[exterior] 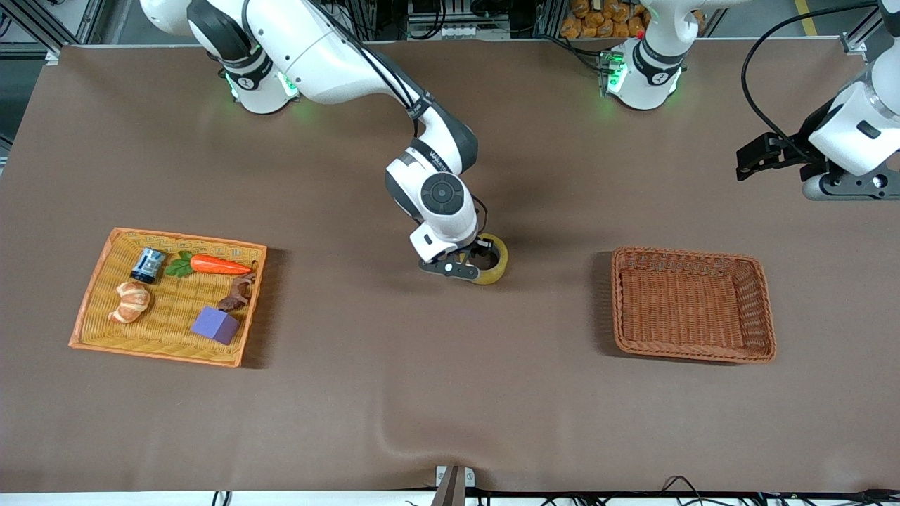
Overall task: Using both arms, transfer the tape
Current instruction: 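Carry the tape roll with the right gripper toward the table's middle, then set the tape down and open the right gripper while the left gripper approaches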
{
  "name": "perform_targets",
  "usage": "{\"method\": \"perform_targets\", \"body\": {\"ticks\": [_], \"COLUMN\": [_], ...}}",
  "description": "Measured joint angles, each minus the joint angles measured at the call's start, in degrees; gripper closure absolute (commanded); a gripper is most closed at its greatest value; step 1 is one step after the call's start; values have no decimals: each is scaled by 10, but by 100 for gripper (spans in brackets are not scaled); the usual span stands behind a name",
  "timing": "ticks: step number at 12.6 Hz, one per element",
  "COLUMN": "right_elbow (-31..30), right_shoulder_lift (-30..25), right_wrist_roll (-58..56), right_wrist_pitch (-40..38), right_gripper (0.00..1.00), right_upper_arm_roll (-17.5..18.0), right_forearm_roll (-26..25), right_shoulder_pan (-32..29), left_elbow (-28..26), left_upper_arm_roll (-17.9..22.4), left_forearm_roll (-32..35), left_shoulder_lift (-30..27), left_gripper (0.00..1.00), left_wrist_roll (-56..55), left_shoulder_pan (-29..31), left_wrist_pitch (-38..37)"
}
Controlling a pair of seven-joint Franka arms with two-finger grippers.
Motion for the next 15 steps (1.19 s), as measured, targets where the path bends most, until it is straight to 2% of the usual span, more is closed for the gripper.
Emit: {"method": "perform_targets", "body": {"ticks": [3, 6, 9, 11, 13, 15], "right_elbow": [14, 21, 20, 1, -39, -89], "right_shoulder_lift": [-10, -50, -86, -117, -162, -220], "right_wrist_roll": [1, -42, -149, -241, -331, -425], "right_wrist_pitch": [-8, -103, -159, -172, -175, -175], "right_gripper": [0, 0, 0, 0, 0, 0], "right_upper_arm_roll": [-8, -13, -17, -19, -19, -20], "right_forearm_roll": [0, -2, -2, -2, -3, -3], "right_shoulder_pan": [-10, -61, -147, -213, -280, -346], "left_elbow": [-1, -2, -4, -5, -7, -13], "left_upper_arm_roll": [-1, -10, -52, -90, -125, -135], "left_forearm_roll": [0, -2, -5, -5, -5, -5], "left_shoulder_lift": [1, 10, 45, 75, 107, 133], "left_gripper": [0, 0, 0, 0, 0, 0], "left_wrist_roll": [0, 0, -19, -79, -146, -201], "left_shoulder_pan": [0, -6, -18, -24, -32, -63], "left_wrist_pitch": [3, 17, 64, 97, 132, 167]}}
